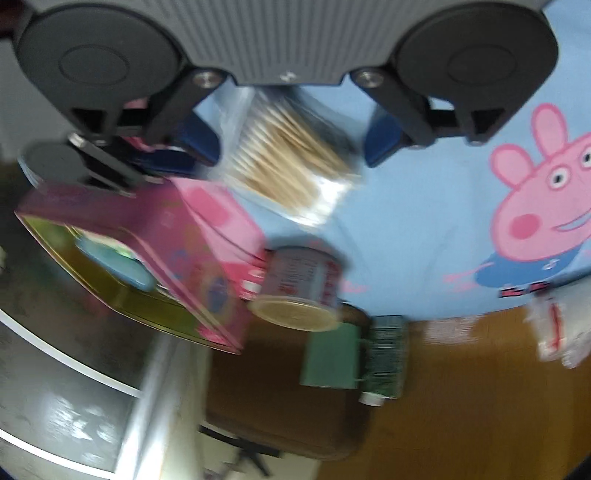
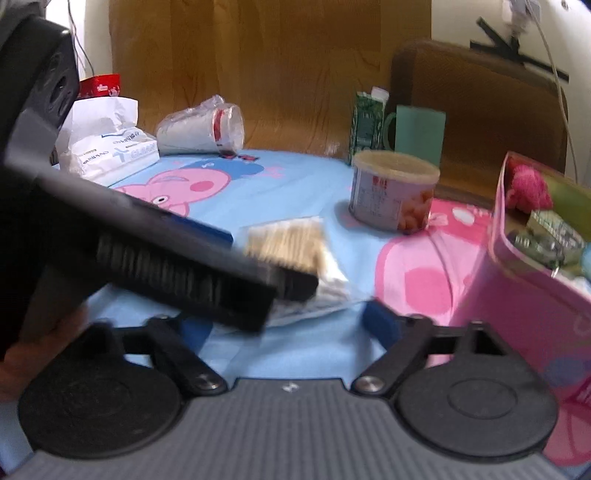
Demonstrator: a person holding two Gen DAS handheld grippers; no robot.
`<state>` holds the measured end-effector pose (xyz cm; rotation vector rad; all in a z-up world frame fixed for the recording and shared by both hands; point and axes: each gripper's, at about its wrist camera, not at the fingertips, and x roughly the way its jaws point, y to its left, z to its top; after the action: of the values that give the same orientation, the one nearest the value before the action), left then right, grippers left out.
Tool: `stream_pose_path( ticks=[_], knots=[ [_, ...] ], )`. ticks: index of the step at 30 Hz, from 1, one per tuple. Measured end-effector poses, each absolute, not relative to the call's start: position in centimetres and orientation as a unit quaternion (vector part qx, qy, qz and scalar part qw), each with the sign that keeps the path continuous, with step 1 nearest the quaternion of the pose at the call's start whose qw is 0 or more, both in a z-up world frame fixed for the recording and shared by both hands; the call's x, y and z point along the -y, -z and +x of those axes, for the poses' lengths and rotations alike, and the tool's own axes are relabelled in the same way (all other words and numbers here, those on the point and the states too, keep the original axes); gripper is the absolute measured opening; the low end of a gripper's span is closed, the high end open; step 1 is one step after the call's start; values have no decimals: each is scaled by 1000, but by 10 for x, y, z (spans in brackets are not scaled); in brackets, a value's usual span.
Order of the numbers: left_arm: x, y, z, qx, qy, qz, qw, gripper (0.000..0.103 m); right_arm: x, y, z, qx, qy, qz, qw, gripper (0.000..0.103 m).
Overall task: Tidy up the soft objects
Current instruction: 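Move the left gripper to the cotton-swab bag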
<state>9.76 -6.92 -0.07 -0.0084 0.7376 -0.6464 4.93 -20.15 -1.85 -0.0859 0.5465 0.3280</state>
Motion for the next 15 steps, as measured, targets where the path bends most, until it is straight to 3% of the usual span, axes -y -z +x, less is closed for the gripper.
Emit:
stream_pose_path(
  ticks=[2, 4, 15],
  knots=[
    [72, -2, 93, -361, 302, -7, 882, 73, 202, 18, 49, -262, -153, -39, 952, 52],
    [73, -4, 87, -366, 313, -15, 876, 55, 203, 18, 47, -254, -147, -41, 955, 44],
    [135, -3, 32, -405, 402, 16, 821, 55, 240, 22, -24, -248, -116, -45, 961, 42]
  ],
)
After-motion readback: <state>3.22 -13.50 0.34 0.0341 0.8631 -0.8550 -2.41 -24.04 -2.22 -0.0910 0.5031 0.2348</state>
